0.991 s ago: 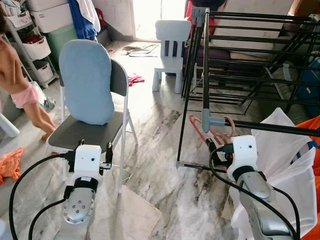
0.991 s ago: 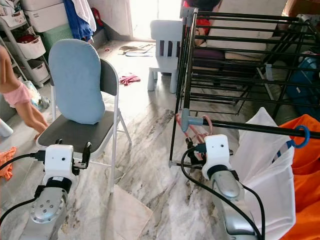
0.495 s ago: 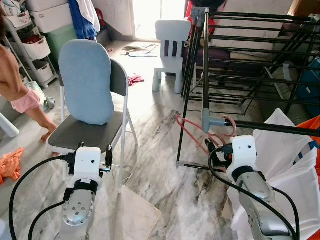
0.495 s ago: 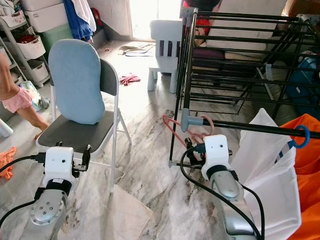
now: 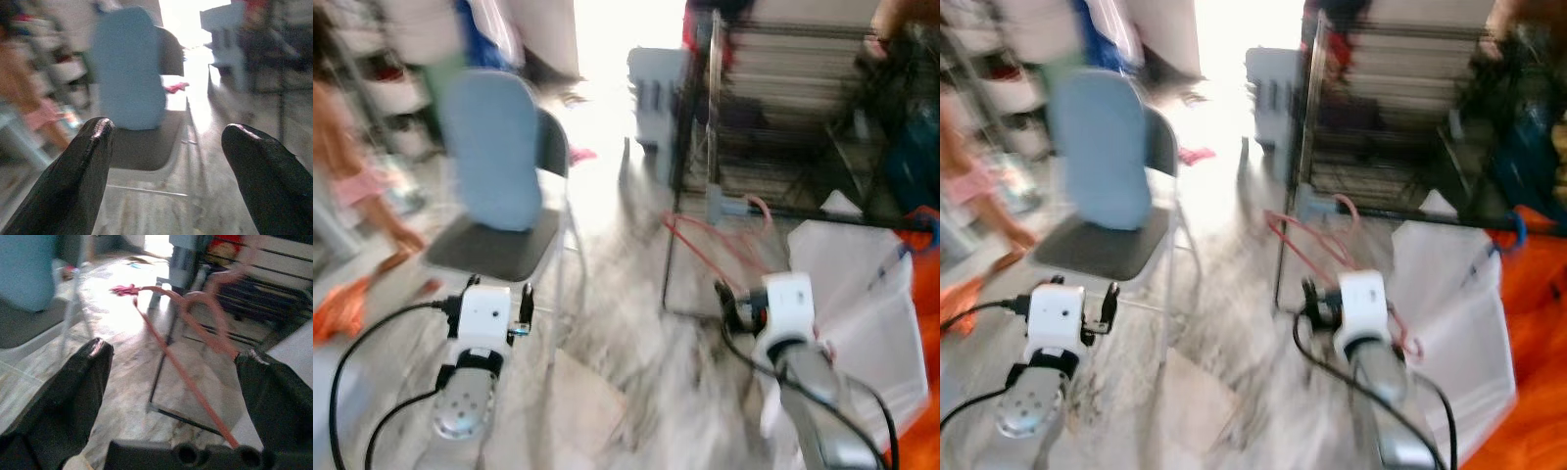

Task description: Hang hanger

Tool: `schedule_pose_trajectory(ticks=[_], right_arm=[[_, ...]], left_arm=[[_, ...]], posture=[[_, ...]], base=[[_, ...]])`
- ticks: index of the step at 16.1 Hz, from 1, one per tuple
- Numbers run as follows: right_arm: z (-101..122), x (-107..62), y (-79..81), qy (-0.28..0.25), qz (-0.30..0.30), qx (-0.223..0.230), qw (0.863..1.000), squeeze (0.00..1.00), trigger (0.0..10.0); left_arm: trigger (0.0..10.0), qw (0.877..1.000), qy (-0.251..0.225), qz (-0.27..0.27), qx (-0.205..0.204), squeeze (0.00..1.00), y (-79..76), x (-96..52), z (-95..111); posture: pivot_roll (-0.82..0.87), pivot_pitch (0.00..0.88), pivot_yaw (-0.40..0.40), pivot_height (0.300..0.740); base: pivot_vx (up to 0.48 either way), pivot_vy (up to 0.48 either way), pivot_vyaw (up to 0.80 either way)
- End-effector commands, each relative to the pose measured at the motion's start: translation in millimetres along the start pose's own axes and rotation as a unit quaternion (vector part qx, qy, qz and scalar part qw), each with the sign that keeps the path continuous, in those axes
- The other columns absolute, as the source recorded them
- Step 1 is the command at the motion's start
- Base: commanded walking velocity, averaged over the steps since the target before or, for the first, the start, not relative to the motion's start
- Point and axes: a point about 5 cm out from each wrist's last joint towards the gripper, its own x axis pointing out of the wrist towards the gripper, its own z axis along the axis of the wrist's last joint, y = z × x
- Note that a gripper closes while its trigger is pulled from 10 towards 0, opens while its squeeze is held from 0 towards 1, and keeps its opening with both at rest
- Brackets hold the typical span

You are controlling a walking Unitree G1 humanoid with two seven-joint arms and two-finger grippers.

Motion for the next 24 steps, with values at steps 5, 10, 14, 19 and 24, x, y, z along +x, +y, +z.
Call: schedule_pose_trajectory(ticks=[5,10,14,19,24], right_arm=[[5.3,2.7,0.8,-0.01,-0.002,0.001,1.0,0.0,10.0],[5.6,3.2,1.2,-0.011,-0.001,0.003,1.0,0.0,10.0],[7.3,4.6,1.9,-0.014,0.0,0.006,1.0,0.0,10.0],[7.7,5.0,3.3,-0.013,0.003,0.007,1.0,0.0,10.0],[7.7,5.0,4.4,-0.015,0.002,0.011,1.0,0.0,10.0]], left_arm=[[10.0,1.0,0.015,-0.003,0.001,0.0,0.1,-3.0,-5.9],[10.0,1.0,0.016,-0.005,0.0,0.0,-1.5,-2.6,-6.1],[10.0,1.0,0.017,-0.006,-0.002,0.0,-3.9,-2.4,-6.2],[10.0,1.0,0.018,-0.008,-0.004,0.0,-4.9,-1.0,-5.9],[10.0,1.0,0.017,-0.011,-0.003,0.0,-5.3,1.6,-6.1]], posture=[[-0.1,0.0,0.016,0.74],[-0.1,0.0,0.012,0.74],[-0.1,0.0,0.011,0.74],[-0.11,0.0,0.012,0.74],[-0.11,0.0,0.017,0.74]], base=[[-0.307,0.0,0.0],[-0.307,0.0,0.0],[-0.332,0.0,0.0],[-0.343,0.0,0.0],[-0.322,0.0,0.0]])
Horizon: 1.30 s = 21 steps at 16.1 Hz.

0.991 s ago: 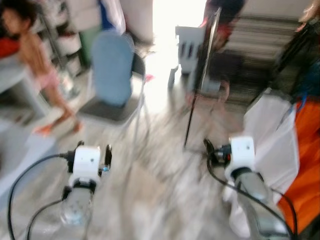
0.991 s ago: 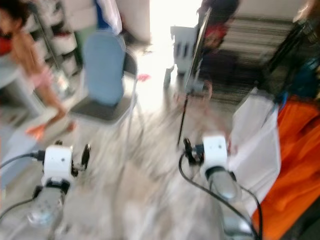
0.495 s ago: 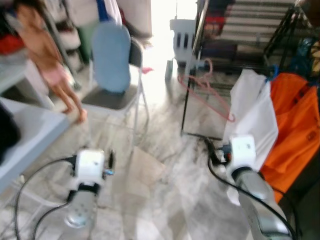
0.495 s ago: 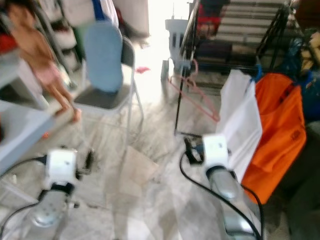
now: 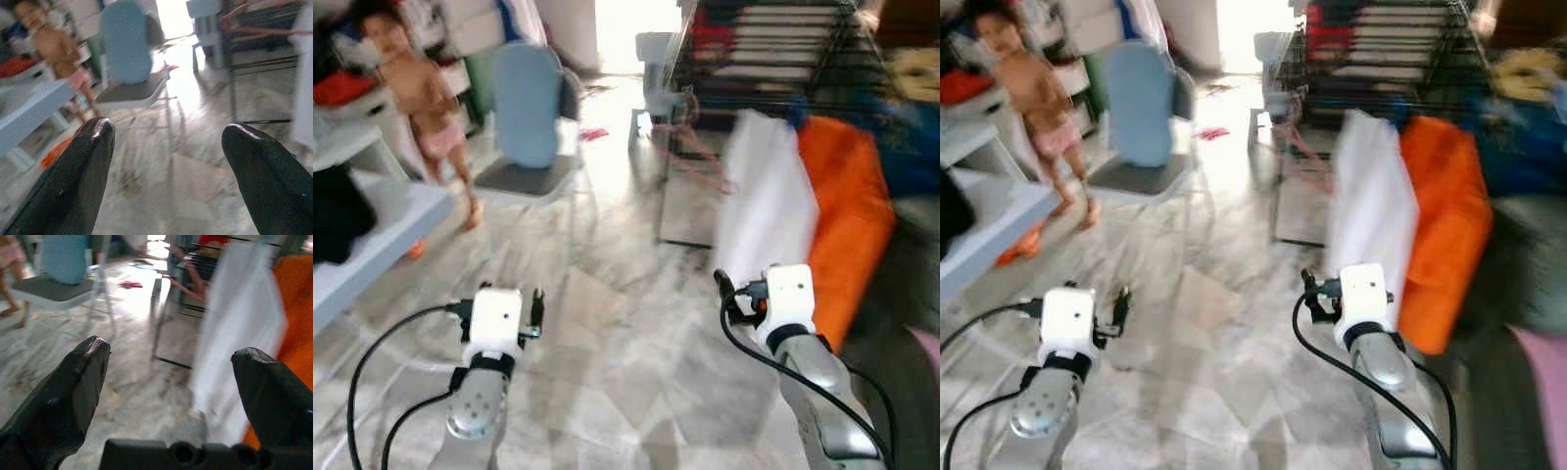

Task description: Hang hanger

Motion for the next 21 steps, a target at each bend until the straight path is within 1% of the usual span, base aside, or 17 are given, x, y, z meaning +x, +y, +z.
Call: schedule_pose_trajectory(ticks=[1,2,3,5,10,15,21], right_arm=[[4.3,1.5,2.4,-0.009,0.001,0.006,1.0,0.0,10.0],[4.3,1.8,2.7,-0.009,0.001,0.006,1.0,0.0,10.0],[4.5,2.1,2.9,-0.01,0.002,0.005,1.0,0.0,10.0],[6.7,2.8,3.9,-0.015,0.011,-0.002,1.0,0.0,10.0],[7.6,2.6,8.1,-0.018,0.024,-0.007,1.0,0.0,10.0],[7.5,3.8,8.7,-0.017,0.03,-0.013,0.999,0.0,10.0],[9.2,5.2,9.8,-0.019,0.037,-0.018,0.999,0.0,10.0]], left_arm=[[10.0,1.0,-0.001,0.005,0.006,0.0,5.3,1.6,0.6],[10.0,1.0,-0.001,0.007,0.007,0.0,5.5,1.9,0.8],[10.0,1.0,0.0,0.007,-0.001,0.0,5.2,1.9,0.5],[10.0,1.0,-0.003,0.006,0.001,0.0,4.9,2.9,1.5],[10.0,1.0,-0.006,0.005,0.004,0.0,4.1,3.7,2.7],[10.0,1.0,-0.005,0.013,0.004,0.0,4.8,3.9,2.6],[10.0,1.0,0.0,0.016,-0.004,0.0,4.8,4.5,1.7]], posture=[[-0.11,0.0,0.017,0.74],[-0.11,0.0,0.016,0.74],[-0.11,0.0,0.016,0.74],[-0.11,0.0,0.016,0.74],[-0.11,0.0,0.015,0.74],[-0.11,0.0,0.011,0.74],[-0.1,0.0,0.007,0.74]], base=[[-0.274,0.0,0.0],[0.0,0.0,0.0],[0.0,0.0,0.0],[0.0,0.0,0.2],[0.0,0.0,0.78],[0.0,0.0,0.8],[0.0,0.0,0.8]])
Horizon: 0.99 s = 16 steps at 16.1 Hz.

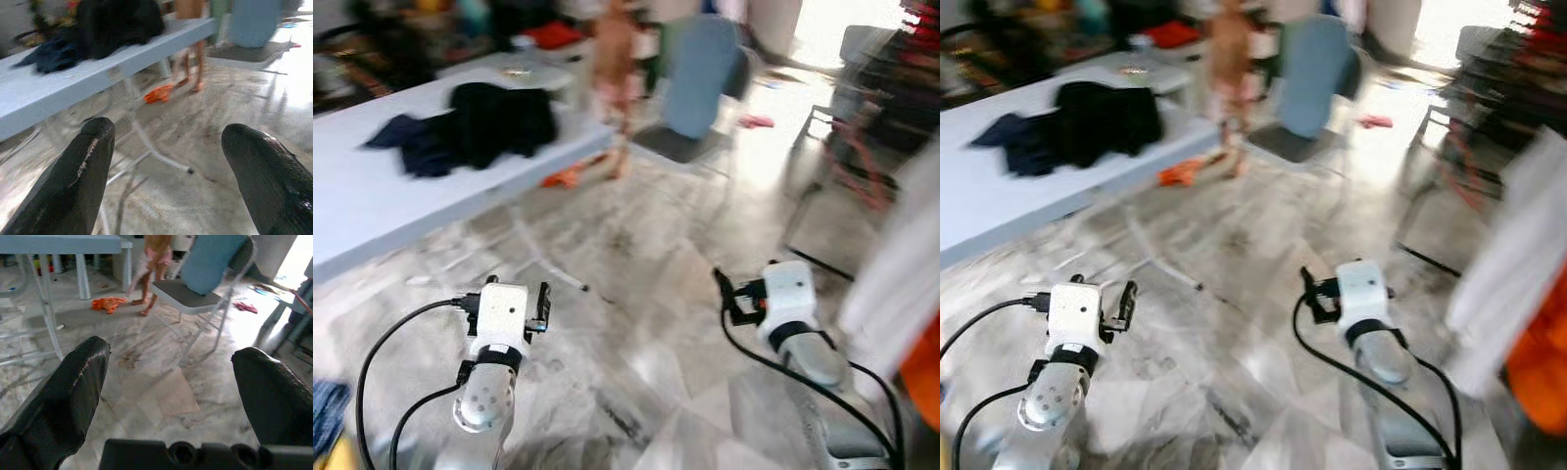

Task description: Hang hanger

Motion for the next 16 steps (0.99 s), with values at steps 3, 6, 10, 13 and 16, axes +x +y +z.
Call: schedule_pose_trajectory(ticks=[3,6,10,13,16], right_arm=[[3.7,3.9,10.5,-0.007,0.02,0.004,1.0,0.0,10.0],[3.4,4.3,10.8,-0.006,0.021,0.007,1.0,0.0,10.0],[3.6,3.9,11.6,-0.006,0.023,0.007,1.0,0.0,10.0],[3.8,4.0,11.7,-0.005,0.026,0.009,1.0,0.0,10.0],[5.7,3.9,14.3,-0.008,0.039,0.008,0.999,0.0,10.0]], left_arm=[[10.0,1.0,0.01,0.015,-0.001,0.0,8.6,-0.5,-2.7],[10.0,1.0,0.009,0.016,-0.007,0.0,6.9,0.9,0.0],[10.0,1.0,0.014,0.018,-0.014,0.0,6.9,0.8,-0.1],[10.0,0.999,0.019,0.006,-0.034,0.0,4.7,0.7,-0.7],[10.0,0.998,0.014,-0.023,-0.054,0.0,-1.7,-0.8,2.3]], posture=[[-0.1,0.0,0.005,0.74],[-0.1,0.0,0.006,0.74],[-0.11,0.0,0.009,0.74],[-0.11,0.0,0.006,0.74],[-0.11,0.0,0.004,0.74]], base=[[0.0,0.0,0.8],[0.0,0.0,0.8],[0.0,0.0,0.8],[0.0,0.0,0.8],[0.0,0.0,0.8]])
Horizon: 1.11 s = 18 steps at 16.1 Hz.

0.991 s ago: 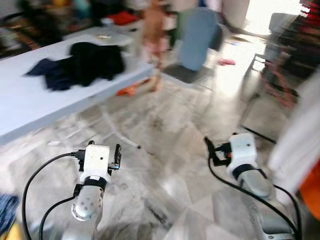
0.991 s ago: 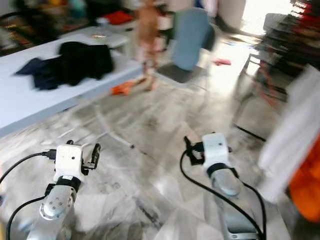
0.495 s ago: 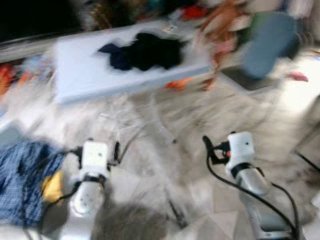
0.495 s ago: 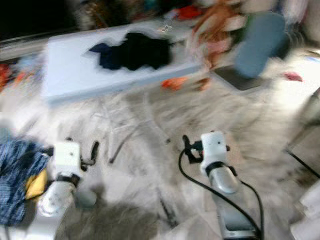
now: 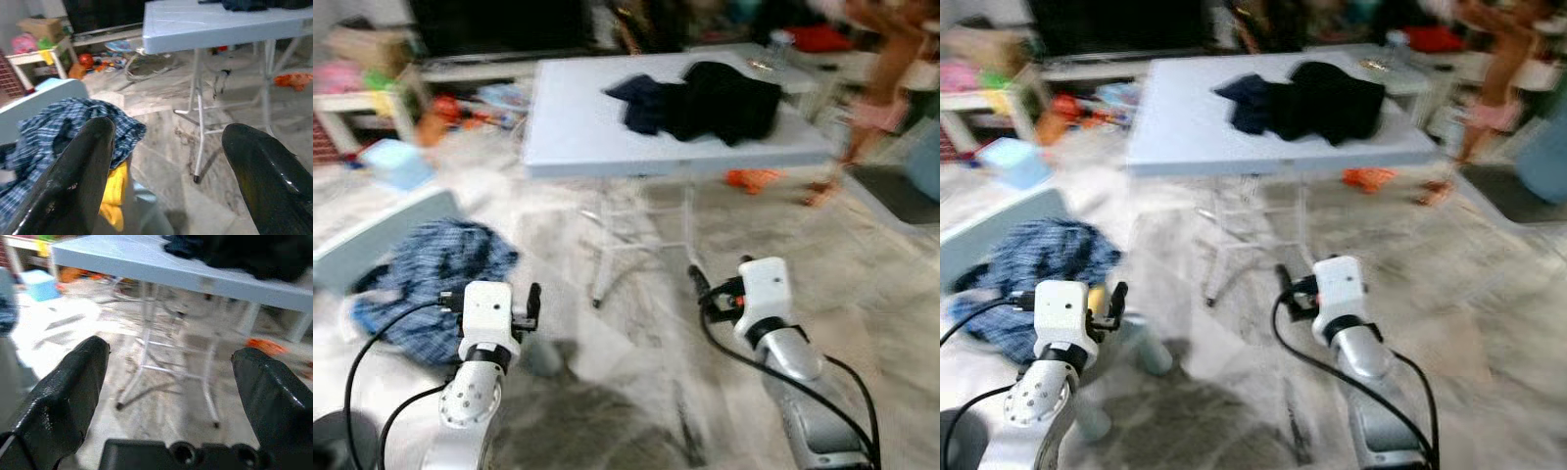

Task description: Hang hanger

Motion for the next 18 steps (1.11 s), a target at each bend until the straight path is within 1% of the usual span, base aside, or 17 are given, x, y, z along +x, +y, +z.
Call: schedule_pose_trajectory(ticks=[1,6,8,9,11,12,15,17,18], right_arm=[[0.9,-1.7,-5.4,0.0,-0.008,-0.001,1.0,0.0,10.0],[1.8,-1.7,-6.2,-0.003,-0.01,-0.002,1.0,0.0,10.0],[3.5,-6.2,-11.0,-0.011,-0.016,0.011,1.0,0.0,10.0],[3.4,-9.3,-16.5,-0.014,-0.021,0.013,1.0,0.0,10.0],[3.3,-11.1,-22.3,-0.016,-0.03,0.022,0.999,0.0,10.0],[3.4,-11.1,-23.1,-0.016,-0.03,0.019,0.999,0.0,10.0],[3.4,-10.0,-20.4,-0.017,-0.024,0.014,0.999,0.0,10.0],[3.7,-8.5,-16.5,-0.018,-0.011,-0.004,1.0,0.0,10.0],[4.0,-8.1,-15.1,-0.02,-0.009,-0.003,1.0,0.0,10.0]], left_arm=[[10.0,1.0,-0.004,-0.011,-0.005,0.0,-4.3,-0.7,3.1],[10.0,1.0,-0.003,-0.015,-0.012,0.0,-2.7,-1.4,2.9],[10.0,1.0,0.013,0.007,-0.023,0.0,5.8,-8.1,-4.9],[10.0,0.999,0.021,0.016,-0.033,0.0,10.2,-12.1,-8.2],[10.0,0.999,0.016,0.016,-0.035,0.0,11.6,-11.6,-6.2],[10.0,0.999,0.01,0.008,-0.035,0.0,9.7,-10.7,-3.9],[10.0,0.999,-0.009,-0.015,-0.035,0.0,3.3,-8.8,2.7],[10.0,0.999,-0.011,-0.017,-0.036,0.0,3.6,-7.7,3.9],[10.0,0.999,-0.01,-0.019,-0.036,0.0,3.7,-7.4,4.0]], posture=[[-0.11,0.0,0.004,0.74],[-0.11,0.0,0.003,0.74],[-0.11,0.0,0.005,0.74],[-0.11,0.0,0.005,0.74],[-0.11,0.0,0.004,0.74],[-0.11,0.0,0.005,0.74],[-0.11,0.0,0.007,0.74],[-0.11,0.0,0.008,0.74],[-0.1,0.0,0.007,0.74]], base=[[0.0,0.0,0.8],[0.0,0.0,0.8],[0.0,0.0,0.8],[0.0,0.0,0.66],[0.0,0.0,0.0],[0.0,0.0,0.0],[0.0,0.0,0.0],[0.0,0.0,0.0],[0.24,0.0,0.0]])
